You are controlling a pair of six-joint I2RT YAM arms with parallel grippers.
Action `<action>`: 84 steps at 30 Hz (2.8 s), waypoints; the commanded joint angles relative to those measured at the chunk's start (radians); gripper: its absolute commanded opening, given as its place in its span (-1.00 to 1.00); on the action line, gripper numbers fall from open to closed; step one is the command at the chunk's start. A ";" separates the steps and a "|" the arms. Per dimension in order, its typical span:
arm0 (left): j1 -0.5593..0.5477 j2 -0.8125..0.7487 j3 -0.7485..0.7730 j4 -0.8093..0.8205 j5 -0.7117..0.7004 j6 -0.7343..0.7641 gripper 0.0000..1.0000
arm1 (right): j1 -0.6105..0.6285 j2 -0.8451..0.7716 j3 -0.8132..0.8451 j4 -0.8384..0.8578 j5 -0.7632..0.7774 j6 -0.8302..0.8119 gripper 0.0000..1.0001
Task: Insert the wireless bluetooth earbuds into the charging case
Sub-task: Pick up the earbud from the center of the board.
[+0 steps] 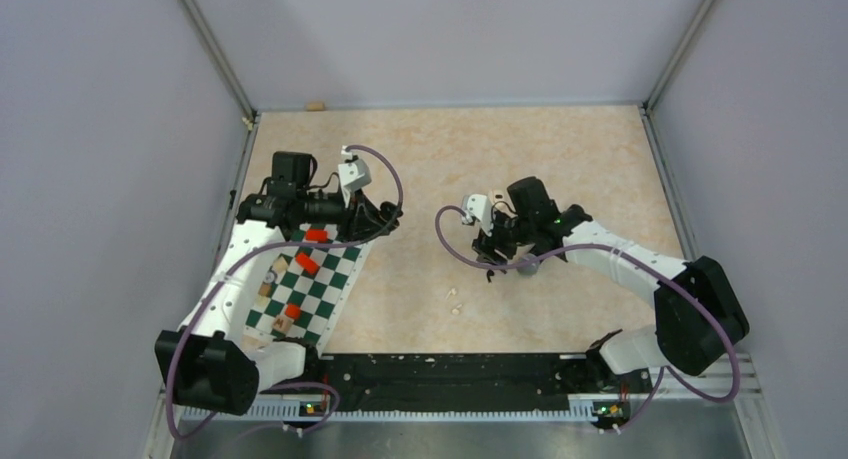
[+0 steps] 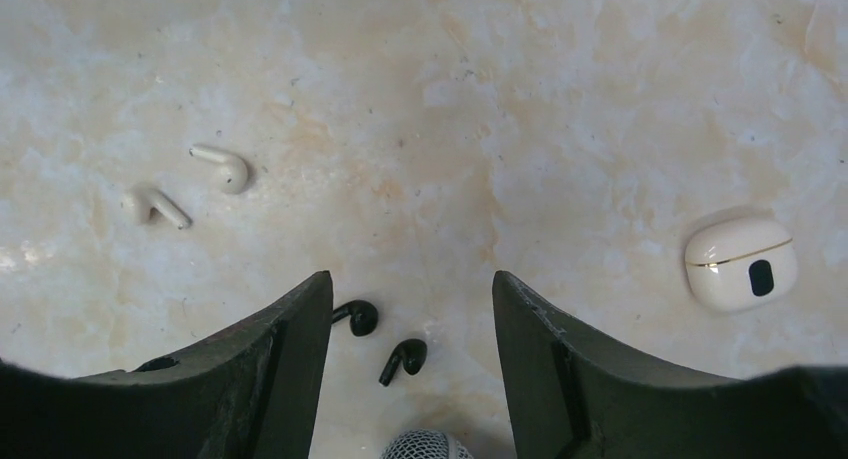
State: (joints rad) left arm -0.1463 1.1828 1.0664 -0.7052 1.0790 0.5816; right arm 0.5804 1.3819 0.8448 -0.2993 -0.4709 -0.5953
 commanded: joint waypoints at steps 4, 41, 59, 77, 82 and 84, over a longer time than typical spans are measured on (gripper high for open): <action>0.003 -0.029 0.007 -0.063 0.088 0.094 -1.00 | -0.026 0.012 -0.007 -0.040 0.054 -0.096 0.12; 0.010 -0.072 -0.023 -0.095 0.148 0.160 -1.00 | -0.045 0.185 -0.017 -0.095 -0.013 -0.138 -0.01; 0.024 -0.074 -0.026 -0.099 0.165 0.165 -1.00 | -0.044 0.209 -0.003 -0.079 -0.043 -0.106 -0.64; 0.025 -0.073 -0.083 0.219 0.074 -0.134 -1.00 | -0.049 -0.078 -0.001 0.140 0.059 0.104 -0.78; 0.008 -0.086 -0.051 0.341 -0.067 -0.224 -1.00 | -0.041 -0.189 0.063 0.199 0.174 0.151 -0.79; -0.002 -0.078 -0.002 0.343 -0.124 -0.229 -1.00 | -0.021 -0.225 0.110 0.204 0.224 0.133 -0.80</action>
State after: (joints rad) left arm -0.1333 1.1271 0.9840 -0.4892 1.0668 0.4297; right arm 0.5407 1.2312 0.8486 -0.1860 -0.3569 -0.4892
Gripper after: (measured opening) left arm 0.327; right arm 0.157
